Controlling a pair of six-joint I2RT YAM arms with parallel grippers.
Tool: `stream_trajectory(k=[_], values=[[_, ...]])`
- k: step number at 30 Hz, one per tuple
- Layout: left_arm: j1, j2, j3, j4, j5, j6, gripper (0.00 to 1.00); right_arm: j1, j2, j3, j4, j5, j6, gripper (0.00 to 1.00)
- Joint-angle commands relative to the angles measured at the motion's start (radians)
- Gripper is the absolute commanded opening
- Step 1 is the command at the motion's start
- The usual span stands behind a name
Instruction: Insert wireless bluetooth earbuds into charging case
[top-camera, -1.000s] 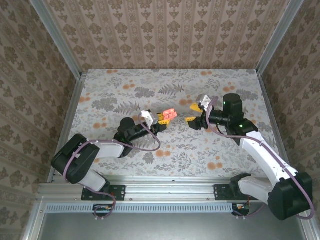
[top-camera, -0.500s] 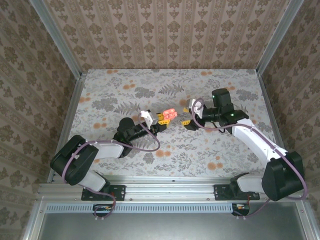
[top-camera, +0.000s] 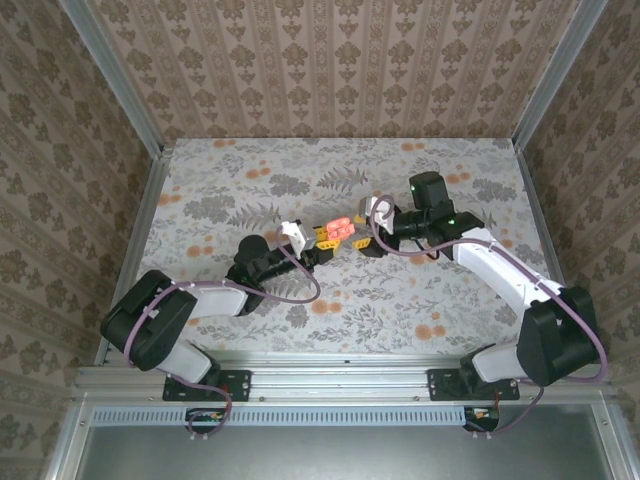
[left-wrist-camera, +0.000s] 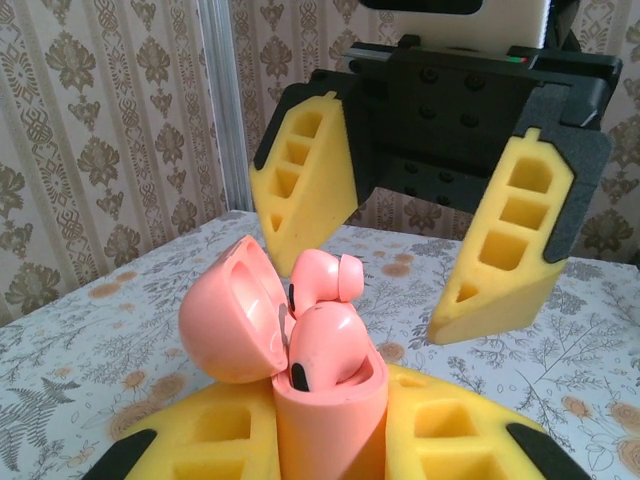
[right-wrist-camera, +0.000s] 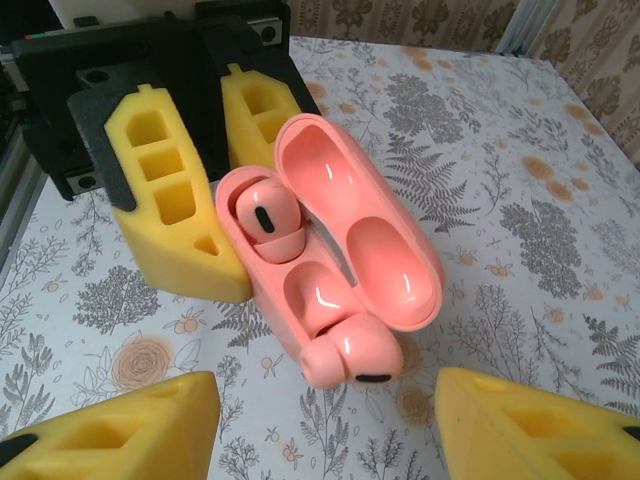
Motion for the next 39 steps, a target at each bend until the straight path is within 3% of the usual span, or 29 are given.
stream_trajectory(k=[1,39], values=[[0.003,-0.027,-0.006,-0.006,0.018,0.011,0.10,0.009,0.028,0.029,0.005,-0.017,-0.026,0.59],[0.004,-0.039,-0.007,-0.032,-0.009,0.028,0.09,0.015,-0.050,0.001,-0.058,-0.056,-0.036,0.44]])
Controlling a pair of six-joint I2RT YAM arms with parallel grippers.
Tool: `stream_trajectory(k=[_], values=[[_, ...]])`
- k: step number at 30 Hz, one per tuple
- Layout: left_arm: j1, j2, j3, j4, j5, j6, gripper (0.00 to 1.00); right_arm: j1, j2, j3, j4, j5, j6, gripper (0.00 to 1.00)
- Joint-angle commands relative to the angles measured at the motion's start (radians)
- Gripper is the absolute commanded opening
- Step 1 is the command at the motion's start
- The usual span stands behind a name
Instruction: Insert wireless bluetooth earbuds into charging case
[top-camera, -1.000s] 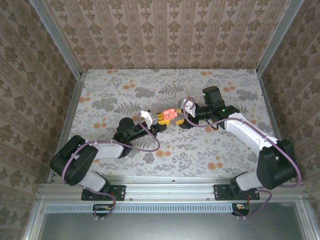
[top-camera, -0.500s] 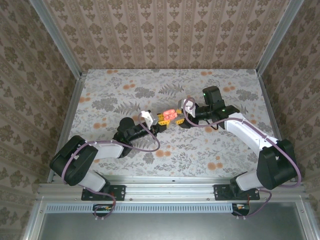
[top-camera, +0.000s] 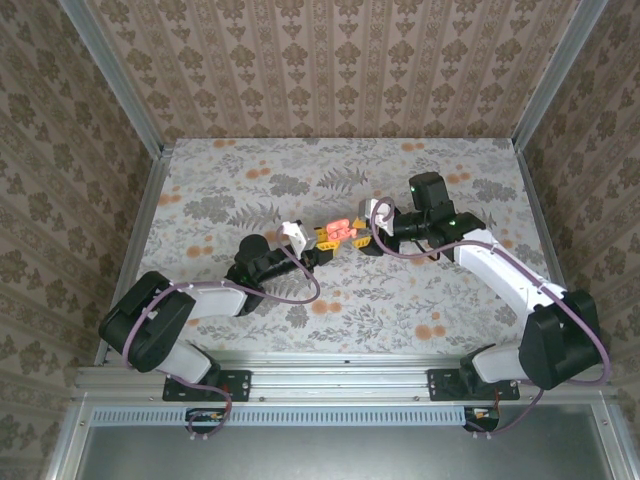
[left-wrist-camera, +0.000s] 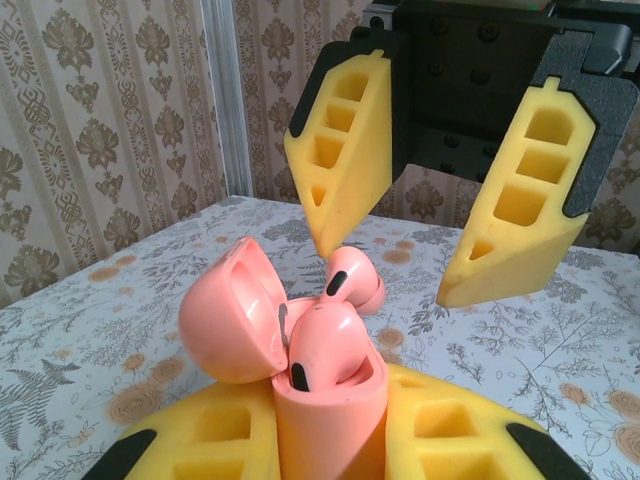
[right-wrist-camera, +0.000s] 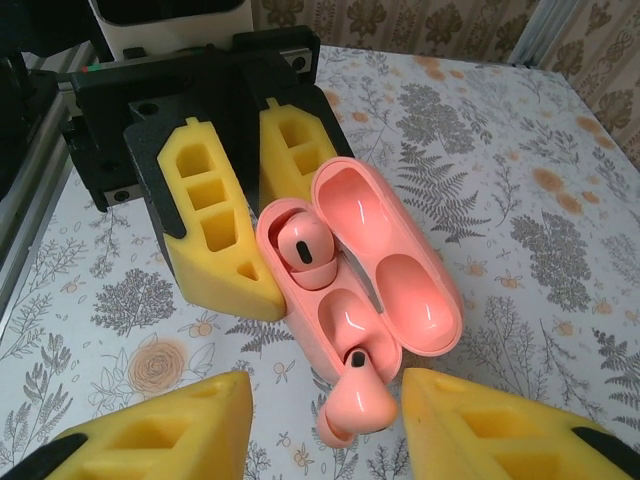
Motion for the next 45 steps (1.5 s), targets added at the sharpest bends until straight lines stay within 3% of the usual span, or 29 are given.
stream_trajectory(k=[1,8,16,25,34,45], values=[[0.003,-0.029,-0.008,0.013,-0.004,0.022,0.10,0.005,-0.022,-0.001,-0.029,-0.045,-0.020,0.44],[0.004,-0.035,-0.012,0.016,0.001,0.019,0.10,0.006,-0.012,-0.004,-0.003,-0.041,0.006,0.44],[0.004,-0.039,-0.012,0.019,0.001,0.018,0.09,0.003,-0.039,-0.023,0.076,-0.032,0.062,0.52],[0.003,-0.047,-0.014,0.019,-0.002,0.017,0.10,-0.056,-0.150,-0.158,0.246,-0.024,0.208,0.58],[0.005,-0.049,-0.016,0.016,0.000,0.018,0.10,-0.017,-0.188,-0.213,0.166,0.097,0.183,0.55],[0.004,-0.052,-0.014,0.015,-0.001,0.022,0.10,0.018,-0.112,-0.178,0.196,0.079,0.195,0.47]])
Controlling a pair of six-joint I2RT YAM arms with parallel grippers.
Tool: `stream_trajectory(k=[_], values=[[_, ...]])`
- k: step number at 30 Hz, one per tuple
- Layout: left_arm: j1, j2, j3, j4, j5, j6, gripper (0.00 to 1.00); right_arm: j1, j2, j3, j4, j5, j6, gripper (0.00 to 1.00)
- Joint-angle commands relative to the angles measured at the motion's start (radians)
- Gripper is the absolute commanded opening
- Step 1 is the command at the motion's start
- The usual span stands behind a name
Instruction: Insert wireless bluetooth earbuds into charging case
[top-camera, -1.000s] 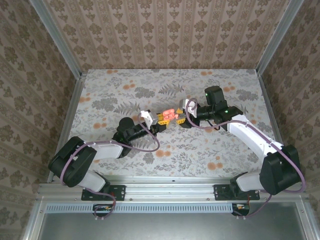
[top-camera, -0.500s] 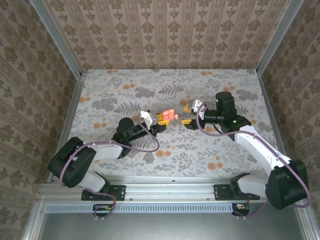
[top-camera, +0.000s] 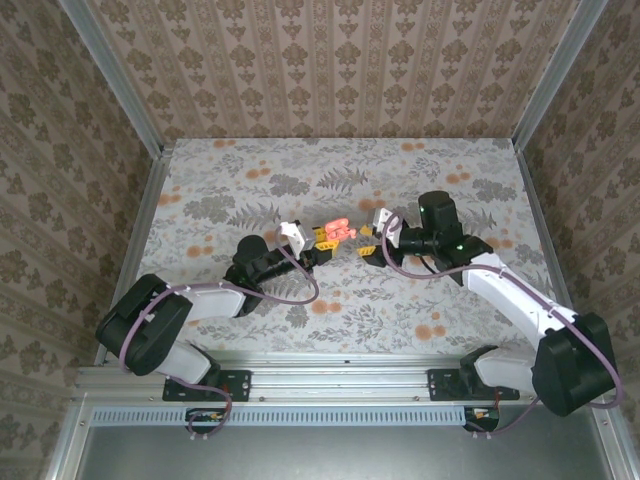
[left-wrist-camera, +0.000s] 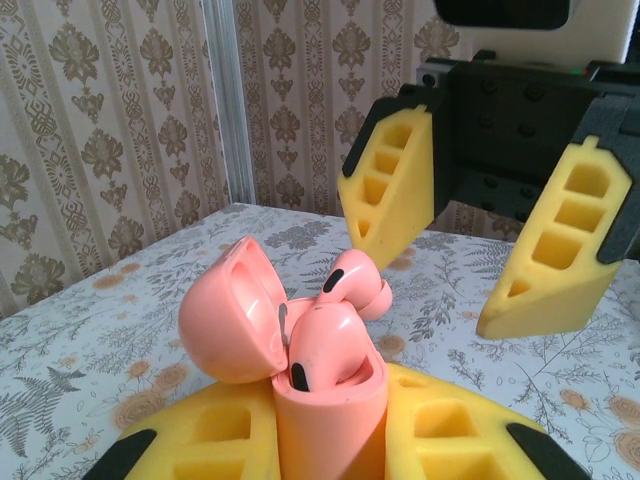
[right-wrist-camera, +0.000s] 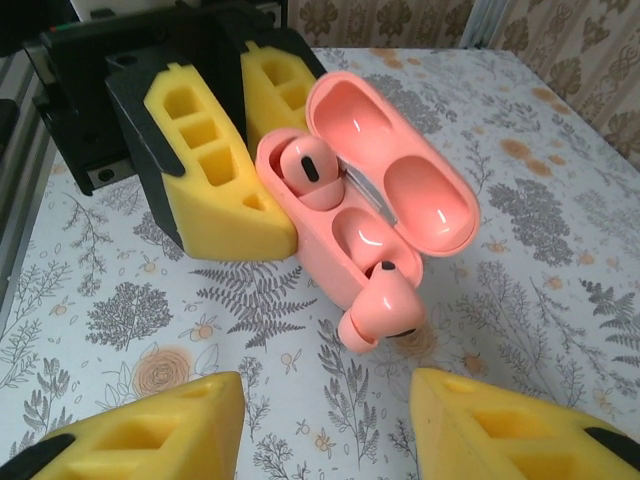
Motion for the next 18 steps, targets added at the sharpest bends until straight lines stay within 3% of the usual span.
stream_trajectory(k=[1,18], values=[[0.004,-0.031,-0.007,0.015,0.001,0.022,0.09,0.010,0.023,0.029,0.001,-0.008,0.000,0.47],[0.005,-0.033,-0.005,0.005,-0.005,0.032,0.10,0.037,0.036,0.050,0.022,-0.048,0.003,0.43]])
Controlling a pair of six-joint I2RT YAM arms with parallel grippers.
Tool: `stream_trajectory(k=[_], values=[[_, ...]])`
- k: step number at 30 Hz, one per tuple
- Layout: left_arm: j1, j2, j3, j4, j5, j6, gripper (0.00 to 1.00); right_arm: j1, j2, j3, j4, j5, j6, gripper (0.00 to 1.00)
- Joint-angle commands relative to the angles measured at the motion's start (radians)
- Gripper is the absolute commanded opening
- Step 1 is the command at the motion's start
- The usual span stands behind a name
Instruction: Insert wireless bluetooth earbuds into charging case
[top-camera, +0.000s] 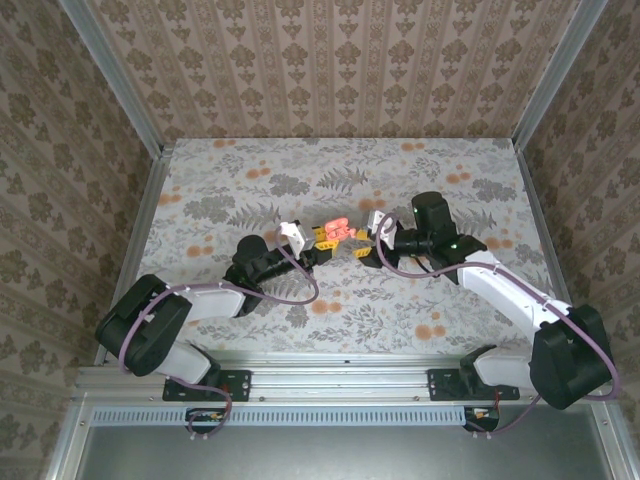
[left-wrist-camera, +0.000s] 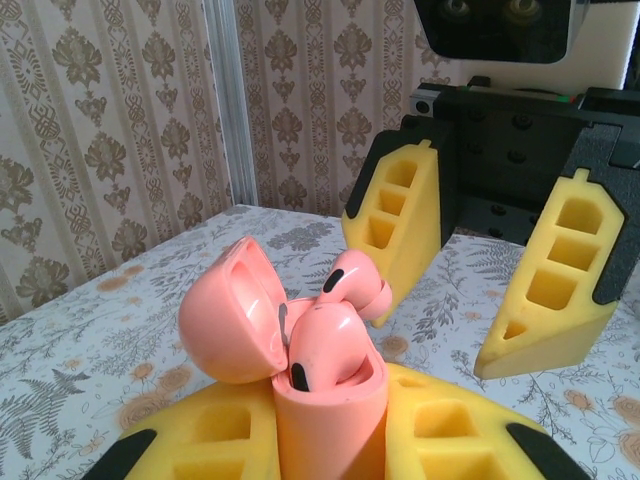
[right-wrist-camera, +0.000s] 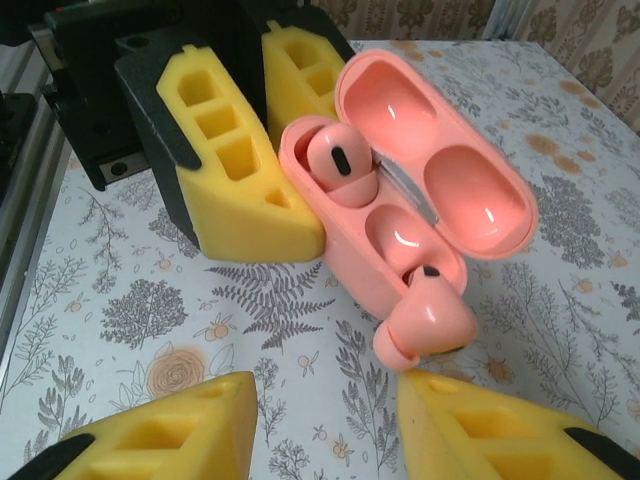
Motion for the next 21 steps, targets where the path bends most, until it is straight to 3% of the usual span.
stream_trajectory(k=[1,21], values=[[0.005,-0.029,-0.005,0.006,-0.002,0.025,0.10,0.010,0.008,0.041,0.021,-0.045,0.002,0.43],[0.005,-0.034,-0.005,0.003,0.000,0.024,0.09,0.044,0.034,0.077,0.026,-0.053,-0.002,0.43]])
